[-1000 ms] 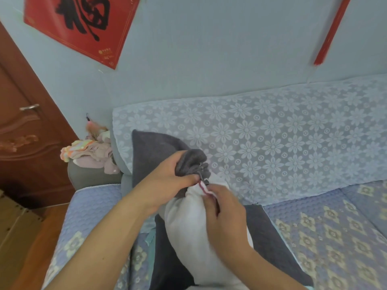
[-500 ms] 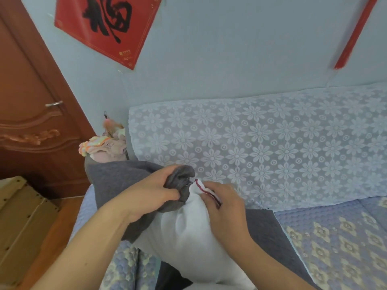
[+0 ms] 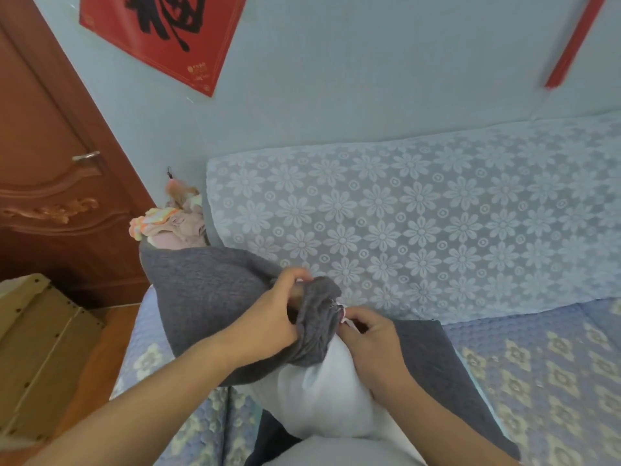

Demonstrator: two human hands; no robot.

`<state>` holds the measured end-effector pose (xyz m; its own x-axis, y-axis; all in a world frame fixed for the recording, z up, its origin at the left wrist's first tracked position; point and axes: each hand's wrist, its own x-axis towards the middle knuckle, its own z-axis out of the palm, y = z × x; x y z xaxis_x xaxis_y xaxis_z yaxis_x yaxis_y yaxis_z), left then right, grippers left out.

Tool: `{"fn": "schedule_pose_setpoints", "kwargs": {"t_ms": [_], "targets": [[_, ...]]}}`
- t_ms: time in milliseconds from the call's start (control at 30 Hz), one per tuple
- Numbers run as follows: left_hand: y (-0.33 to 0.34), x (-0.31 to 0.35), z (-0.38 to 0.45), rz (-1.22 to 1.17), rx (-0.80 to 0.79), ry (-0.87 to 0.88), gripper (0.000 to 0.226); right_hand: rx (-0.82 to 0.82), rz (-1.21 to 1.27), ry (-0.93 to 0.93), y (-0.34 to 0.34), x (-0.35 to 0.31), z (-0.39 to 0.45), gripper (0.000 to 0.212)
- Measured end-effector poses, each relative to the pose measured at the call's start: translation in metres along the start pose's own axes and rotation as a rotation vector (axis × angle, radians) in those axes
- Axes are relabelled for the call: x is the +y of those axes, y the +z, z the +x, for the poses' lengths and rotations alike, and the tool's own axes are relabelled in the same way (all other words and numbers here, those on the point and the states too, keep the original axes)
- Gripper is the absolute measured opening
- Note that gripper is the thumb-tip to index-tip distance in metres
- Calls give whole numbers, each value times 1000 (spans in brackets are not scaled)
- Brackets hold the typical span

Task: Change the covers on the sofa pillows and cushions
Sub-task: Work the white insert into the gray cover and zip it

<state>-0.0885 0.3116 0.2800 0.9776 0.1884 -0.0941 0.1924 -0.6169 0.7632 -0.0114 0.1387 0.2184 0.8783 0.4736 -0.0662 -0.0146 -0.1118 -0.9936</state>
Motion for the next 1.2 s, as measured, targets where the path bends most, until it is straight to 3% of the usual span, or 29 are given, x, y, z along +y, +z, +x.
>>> {"fn": "schedule_pose_setpoints", "kwargs": {"t_ms": [100,200,267,333,400,500,567,633,733,867,967,1033,1100,1200], "targets": [[23,-3,0,-66,8,-59,27,-22,23,67,-11,4,-8,13],[35,6,0,-97,-133,-25,32,-4,55,109,-17,9,-15,17],[37,13,-2,46,-306,25,32,33,91,110,-20,9,-19,16],[42,13,-3,206,-456,59,48,67,125,130,-24,9,-25,18],[47,17,-8,372,-488,83,64,-36,95,178,-32,10,-32,31],[50,29,-19,580,-401,98,60,-286,289,279,-54,18,-41,24],[48,36,-25,834,-313,67,45,-280,421,332,-68,22,-43,27],[48,42,-25,1051,-259,71,31,-195,388,351,-71,25,-42,33],[60,53,-24,1175,-258,108,26,-323,333,338,-56,14,-45,40],[69,41,-24,1056,-198,249,34,-354,523,423,-39,-3,-44,39],[67,22,-28,906,-179,309,19,-254,615,448,-36,2,-41,25],[69,17,-31,939,-147,338,19,-241,596,409,-35,6,-39,25],[68,15,-32,954,-18,399,20,-296,567,350,-35,0,-32,35],[47,15,-25,940,211,489,18,-343,239,192,-30,-25,-19,57]]}}
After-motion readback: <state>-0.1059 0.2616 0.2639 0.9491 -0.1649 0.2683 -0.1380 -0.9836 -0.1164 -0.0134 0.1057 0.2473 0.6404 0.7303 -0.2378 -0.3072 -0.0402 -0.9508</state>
